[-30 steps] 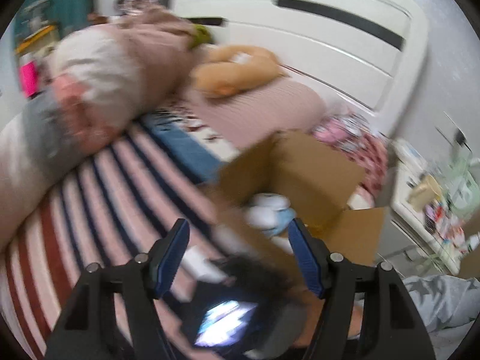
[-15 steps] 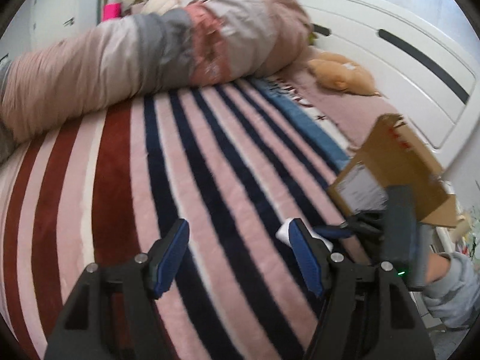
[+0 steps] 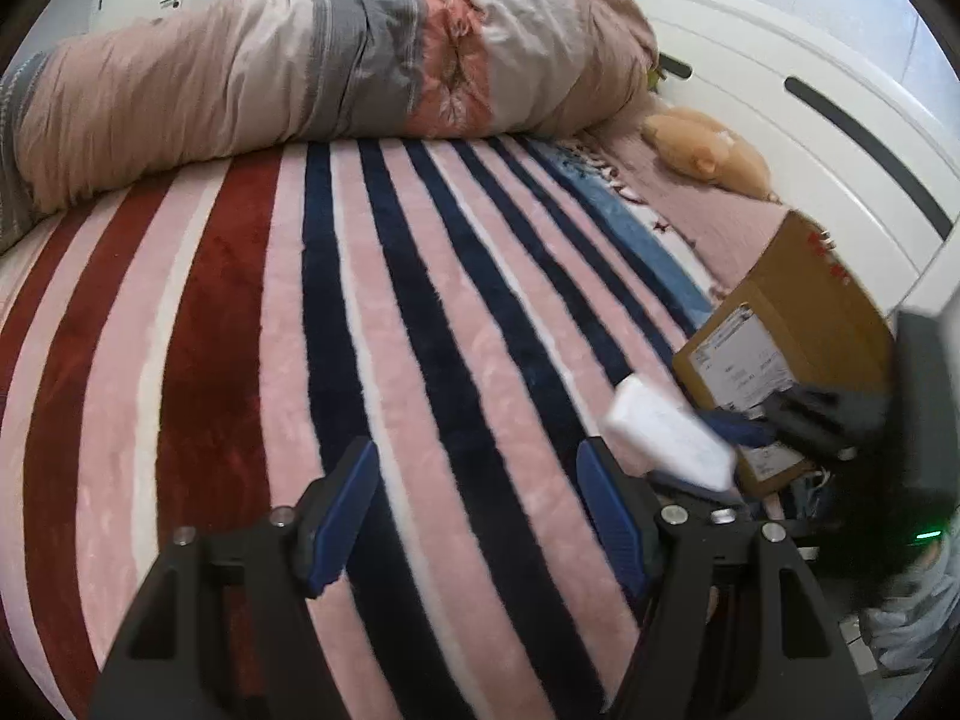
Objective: Organize rigid objects
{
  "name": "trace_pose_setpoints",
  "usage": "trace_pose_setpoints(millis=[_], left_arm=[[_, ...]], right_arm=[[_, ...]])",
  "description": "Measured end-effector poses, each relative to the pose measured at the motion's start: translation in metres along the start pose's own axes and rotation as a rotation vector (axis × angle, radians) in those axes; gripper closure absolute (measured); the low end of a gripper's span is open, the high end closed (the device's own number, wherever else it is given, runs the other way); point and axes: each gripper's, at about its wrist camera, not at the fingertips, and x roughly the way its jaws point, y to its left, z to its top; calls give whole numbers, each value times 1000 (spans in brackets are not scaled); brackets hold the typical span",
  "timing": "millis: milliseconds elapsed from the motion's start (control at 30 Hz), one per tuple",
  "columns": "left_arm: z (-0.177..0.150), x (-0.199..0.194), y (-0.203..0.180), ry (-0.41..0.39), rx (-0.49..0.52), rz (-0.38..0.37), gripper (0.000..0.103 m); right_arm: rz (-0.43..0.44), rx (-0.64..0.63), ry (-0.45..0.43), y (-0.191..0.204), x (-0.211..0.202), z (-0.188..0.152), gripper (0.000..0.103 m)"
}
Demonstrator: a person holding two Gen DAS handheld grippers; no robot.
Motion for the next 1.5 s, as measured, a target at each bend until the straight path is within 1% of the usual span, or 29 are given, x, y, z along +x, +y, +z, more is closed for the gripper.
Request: trace_pose_setpoints(millis=[100, 200, 267, 300, 367, 400, 433, 467, 533, 600, 667, 700, 800, 833, 867, 900, 967, 1067, 1100, 1133, 1167, 1200, 1233, 1267, 1333, 1367, 1400, 1433, 1500], left_arm=[[1, -10, -12, -20, 10, 4, 37], [3, -15, -36, -40, 29, -27, 37], [6, -17, -53, -65, 40, -44, 25], [8, -18, -64, -85, 48, -51, 23], [12, -16, -83, -101, 65, -71, 14], [15, -14, -95, -105, 74, -82, 12], [17, -12, -105, -111, 81, -81, 9], [19, -11, -113, -116, 87, -72, 8], [24, -9, -128, -131, 95, -46, 8], [25, -9, -135, -141, 98, -27, 8], [27, -11, -139, -169, 94, 12, 7], [28, -12, -138, -186, 79, 37, 7], [28, -16, -131, -211, 45, 66, 7], [27, -16, -130, -215, 45, 77, 7], [27, -16, -129, -219, 49, 96, 7], [28, -15, -127, -220, 51, 120, 7], [26, -15, -126, -230, 43, 185, 7], [24, -18, -125, -236, 33, 188, 7], [23, -20, -125, -239, 32, 192, 7], [23, -21, -126, -240, 32, 202, 7], [22, -23, -128, -243, 32, 223, 7], [22, -25, -131, -254, 31, 238, 7], [21, -27, -133, -265, 30, 253, 7], [19, -29, -135, -273, 30, 265, 7], [19, -34, -140, -278, 22, 267, 7], [18, -35, -142, -279, 16, 260, 7], [18, -37, -143, -283, 1, 254, 7], [17, -38, -144, -286, -12, 257, 7], [17, -40, -144, -285, -48, 271, 7]], right_arm=[[-58, -40, -77, -1, -53, 10, 72], [-50, -3, -169, -27, -122, 12, 72], [-63, 43, -215, -52, -152, 10, 72], [-85, 76, -237, -68, -169, 6, 72], [-141, 127, -245, -97, -188, -5, 72], [-191, 154, -218, -114, -189, -14, 72], [-217, 175, -189, -124, -184, -21, 72], [-222, 212, -156, -136, -178, -30, 72], [-133, 306, -81, -157, -154, -48, 72], [-48, 346, -30, -163, -129, -54, 72], [-29, 333, 29, -161, -100, -49, 72], [-15, 328, 59, -158, -92, -47, 72], [27, 353, 122, -156, -78, -41, 72], [28, 355, 127, -159, -77, -40, 69], [25, 356, 122, -158, -79, -41, 63], [9, 360, 104, -158, -83, -42, 60], [-7, 367, 82, -162, -86, -46, 47], [-4, 376, 54, -166, -98, -51, 46], [-2, 367, 28, -167, -105, -52, 44], [0, 358, -1, -169, -109, -51, 37], [1, 347, -45, -169, -117, -51, 27], [0, 336, -96, -168, -126, -52, 22], [-1, 325, -136, -167, -130, -51, 12], [1, 304, -192, -166, -140, -54, 5], [37, 253, -285, -160, -155, -59, 3], [85, 221, -336, -156, -161, -63, 0], [147, 185, -384, -152, -166, -67, 0], [181, 163, -408, -149, -167, -70, 0], [203, 133, -432, -143, -166, -75, 0]])
